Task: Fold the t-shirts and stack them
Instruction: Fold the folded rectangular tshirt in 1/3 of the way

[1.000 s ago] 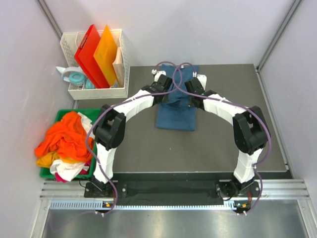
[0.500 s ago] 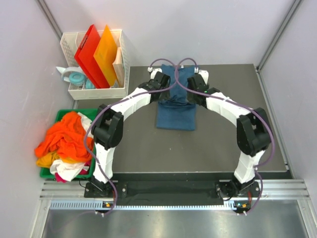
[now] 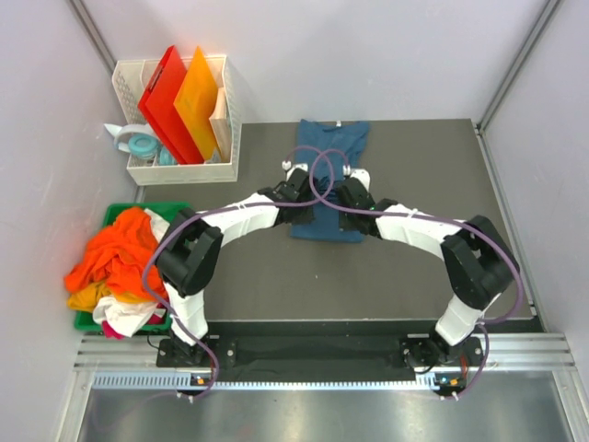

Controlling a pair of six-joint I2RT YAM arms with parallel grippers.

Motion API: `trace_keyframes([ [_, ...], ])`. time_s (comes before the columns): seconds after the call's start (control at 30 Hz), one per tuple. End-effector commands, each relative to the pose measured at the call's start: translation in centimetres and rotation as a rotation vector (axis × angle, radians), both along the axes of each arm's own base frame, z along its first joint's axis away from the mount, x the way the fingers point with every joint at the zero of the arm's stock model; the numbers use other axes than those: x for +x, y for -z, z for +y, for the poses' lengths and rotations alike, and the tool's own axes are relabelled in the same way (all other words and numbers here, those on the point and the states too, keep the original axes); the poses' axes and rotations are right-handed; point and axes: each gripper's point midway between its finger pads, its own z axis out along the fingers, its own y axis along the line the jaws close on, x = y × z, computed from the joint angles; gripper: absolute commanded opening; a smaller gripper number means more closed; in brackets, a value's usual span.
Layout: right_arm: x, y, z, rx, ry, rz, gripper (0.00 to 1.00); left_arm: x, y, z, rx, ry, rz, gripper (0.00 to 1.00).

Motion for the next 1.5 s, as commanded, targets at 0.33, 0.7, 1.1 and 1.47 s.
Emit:
trace_keyframes([
  [0.33,-2.6,5.6,-0.5,-0.003,0.058,0.115,0.00,-3.1,6.3,1.1,0.006,-0.020,0.140,0.00],
  [0.7,-9.4,7.3,-1.2,-0.019,0.037,0.211,0.00,-10.4,8.1,2.3,0.060,0.015,0.212,0.00],
  [1.1,-15.8,6.5,-2.3,-0.013,0.038,0.251,0.00,-18.6,7.6,2.2,0.116,0.060,0.235,0.00],
  [1.47,-13.0,-1.5,-1.6,0.037,0.021,0.063,0.13,-17.6,-0.3,2.9,0.081,0.011,0.064,0.00],
])
